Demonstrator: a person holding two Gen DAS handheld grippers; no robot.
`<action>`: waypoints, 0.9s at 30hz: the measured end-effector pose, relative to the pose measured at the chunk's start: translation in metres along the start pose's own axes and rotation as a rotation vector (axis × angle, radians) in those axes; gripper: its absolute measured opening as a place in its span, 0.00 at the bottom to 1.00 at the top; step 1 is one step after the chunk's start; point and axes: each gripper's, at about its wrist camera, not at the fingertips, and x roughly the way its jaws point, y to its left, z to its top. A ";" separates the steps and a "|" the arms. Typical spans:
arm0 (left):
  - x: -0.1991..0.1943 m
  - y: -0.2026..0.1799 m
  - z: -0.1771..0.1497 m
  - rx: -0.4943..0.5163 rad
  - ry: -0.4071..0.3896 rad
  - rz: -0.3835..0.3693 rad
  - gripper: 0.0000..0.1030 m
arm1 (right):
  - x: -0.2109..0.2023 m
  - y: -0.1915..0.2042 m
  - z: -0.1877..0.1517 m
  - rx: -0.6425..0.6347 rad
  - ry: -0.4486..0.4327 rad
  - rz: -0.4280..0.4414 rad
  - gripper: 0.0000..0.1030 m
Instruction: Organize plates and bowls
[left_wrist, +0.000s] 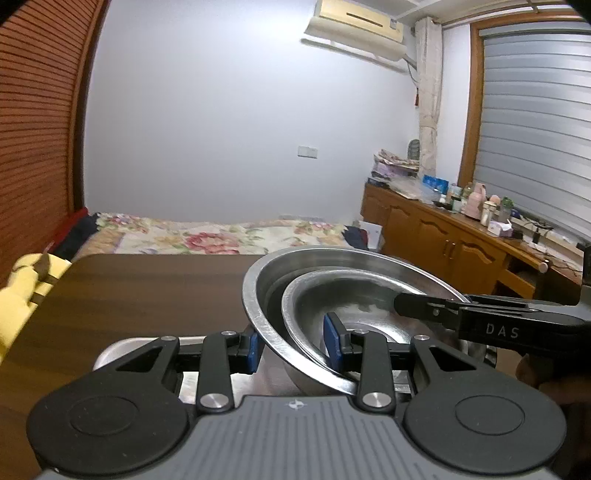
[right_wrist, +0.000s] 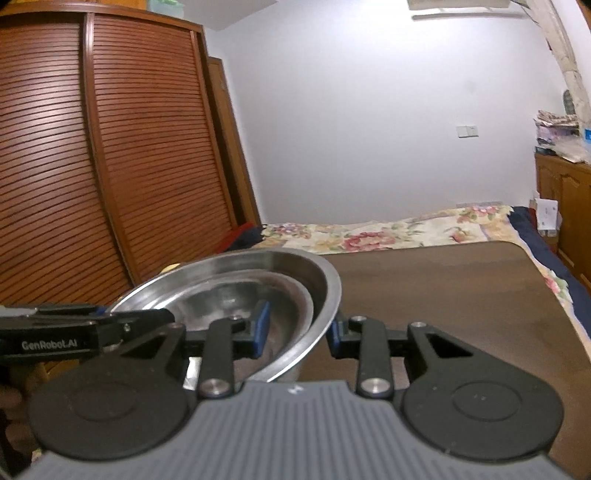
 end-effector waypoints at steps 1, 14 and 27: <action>-0.002 0.003 0.000 -0.002 -0.002 0.005 0.34 | 0.002 0.003 0.001 -0.005 0.002 0.007 0.33; -0.018 0.052 -0.001 -0.045 0.004 0.058 0.34 | 0.026 0.038 0.000 -0.050 0.041 0.099 0.33; -0.025 0.090 -0.017 -0.077 0.063 0.056 0.34 | 0.048 0.070 -0.006 -0.084 0.122 0.114 0.33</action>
